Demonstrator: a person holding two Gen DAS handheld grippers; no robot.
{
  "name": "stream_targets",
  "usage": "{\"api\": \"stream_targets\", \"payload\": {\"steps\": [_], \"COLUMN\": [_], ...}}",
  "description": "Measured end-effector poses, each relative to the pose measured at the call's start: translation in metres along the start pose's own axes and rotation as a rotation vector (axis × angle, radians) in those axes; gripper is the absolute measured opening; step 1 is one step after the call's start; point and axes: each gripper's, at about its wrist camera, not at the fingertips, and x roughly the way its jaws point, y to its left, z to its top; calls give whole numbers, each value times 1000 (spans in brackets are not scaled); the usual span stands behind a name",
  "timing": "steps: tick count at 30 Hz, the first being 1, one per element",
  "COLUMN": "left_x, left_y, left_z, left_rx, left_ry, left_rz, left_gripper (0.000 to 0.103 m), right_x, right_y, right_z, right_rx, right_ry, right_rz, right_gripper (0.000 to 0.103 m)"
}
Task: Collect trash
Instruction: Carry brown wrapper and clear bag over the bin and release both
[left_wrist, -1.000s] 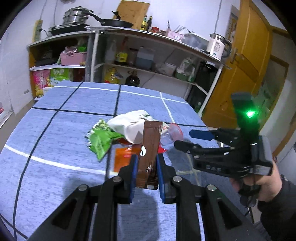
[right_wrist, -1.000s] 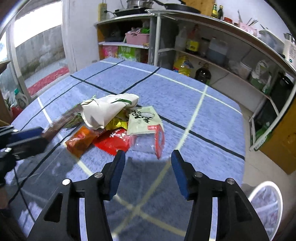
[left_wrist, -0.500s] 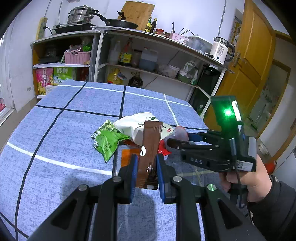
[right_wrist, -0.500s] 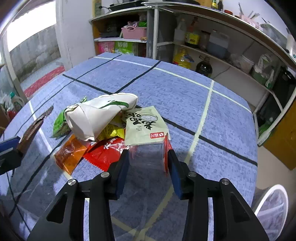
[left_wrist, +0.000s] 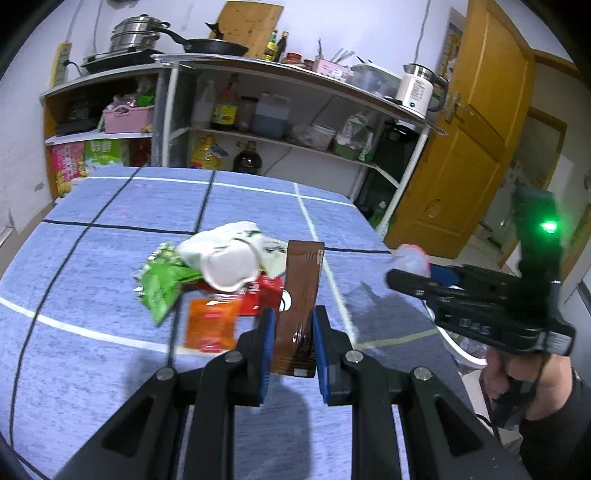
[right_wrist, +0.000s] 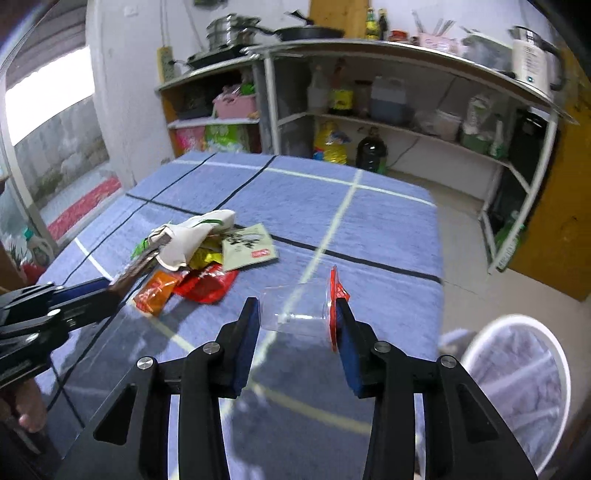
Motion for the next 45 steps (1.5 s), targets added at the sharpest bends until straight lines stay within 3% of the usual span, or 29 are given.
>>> {"api": "stream_targets", "payload": {"steps": [12,19,32,45], "left_x": [21,36,85,129], "left_y": [-80,-134,-217,-235], "left_z": [1,4,8,3], "left_rx": [101,171,257,254], "left_ry": [26,44,100,179], "left_rz": [-126,-195,-260,-262], "left_gripper": [21,21,21,22], "right_x": [-90,-119,-116,-88], "right_y": [-79,-128,-178,-198], "right_z": [-52,-75,-100,-109], "right_rx": [150,239,326,374], "right_ry": [-78,-105,-73,2], "right_rz": [-116,-172,-230,-237], "right_gripper": [41,41,41,43]}}
